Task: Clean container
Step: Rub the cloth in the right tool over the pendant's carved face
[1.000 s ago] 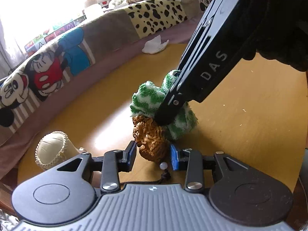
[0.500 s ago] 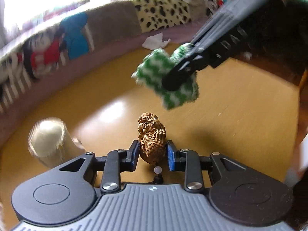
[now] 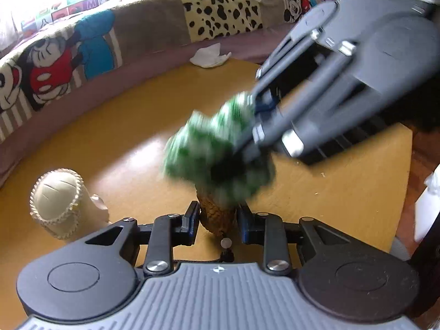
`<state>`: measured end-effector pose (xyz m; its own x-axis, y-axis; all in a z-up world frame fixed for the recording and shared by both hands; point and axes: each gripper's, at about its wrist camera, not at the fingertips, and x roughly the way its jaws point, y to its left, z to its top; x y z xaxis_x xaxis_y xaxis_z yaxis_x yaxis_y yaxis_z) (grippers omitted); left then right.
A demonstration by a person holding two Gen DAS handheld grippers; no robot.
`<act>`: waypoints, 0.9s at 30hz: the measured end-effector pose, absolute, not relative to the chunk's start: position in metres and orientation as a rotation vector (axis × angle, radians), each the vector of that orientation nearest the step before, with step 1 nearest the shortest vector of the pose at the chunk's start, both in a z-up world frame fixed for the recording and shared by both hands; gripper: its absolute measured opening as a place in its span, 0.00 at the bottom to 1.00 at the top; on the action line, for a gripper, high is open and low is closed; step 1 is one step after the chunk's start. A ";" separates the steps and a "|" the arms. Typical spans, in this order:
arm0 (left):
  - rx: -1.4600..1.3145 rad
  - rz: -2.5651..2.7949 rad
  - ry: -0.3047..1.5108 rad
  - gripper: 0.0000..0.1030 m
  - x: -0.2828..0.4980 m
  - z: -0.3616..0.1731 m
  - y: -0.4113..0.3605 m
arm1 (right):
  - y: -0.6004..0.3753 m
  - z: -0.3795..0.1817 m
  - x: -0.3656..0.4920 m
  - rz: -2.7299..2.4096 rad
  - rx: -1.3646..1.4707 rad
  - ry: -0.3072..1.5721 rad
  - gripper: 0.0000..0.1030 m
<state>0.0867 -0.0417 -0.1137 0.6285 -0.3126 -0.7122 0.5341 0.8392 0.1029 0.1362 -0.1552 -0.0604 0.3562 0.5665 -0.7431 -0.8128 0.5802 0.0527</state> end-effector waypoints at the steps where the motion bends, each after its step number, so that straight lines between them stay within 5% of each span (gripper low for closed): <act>1: 0.323 -0.492 0.746 0.26 0.087 -0.113 -0.042 | -0.158 -0.061 0.140 0.883 -0.355 0.801 0.13; 27: 0.379 -0.487 0.733 0.25 0.098 -0.112 -0.040 | -0.146 -0.066 0.134 0.960 -0.385 0.817 0.12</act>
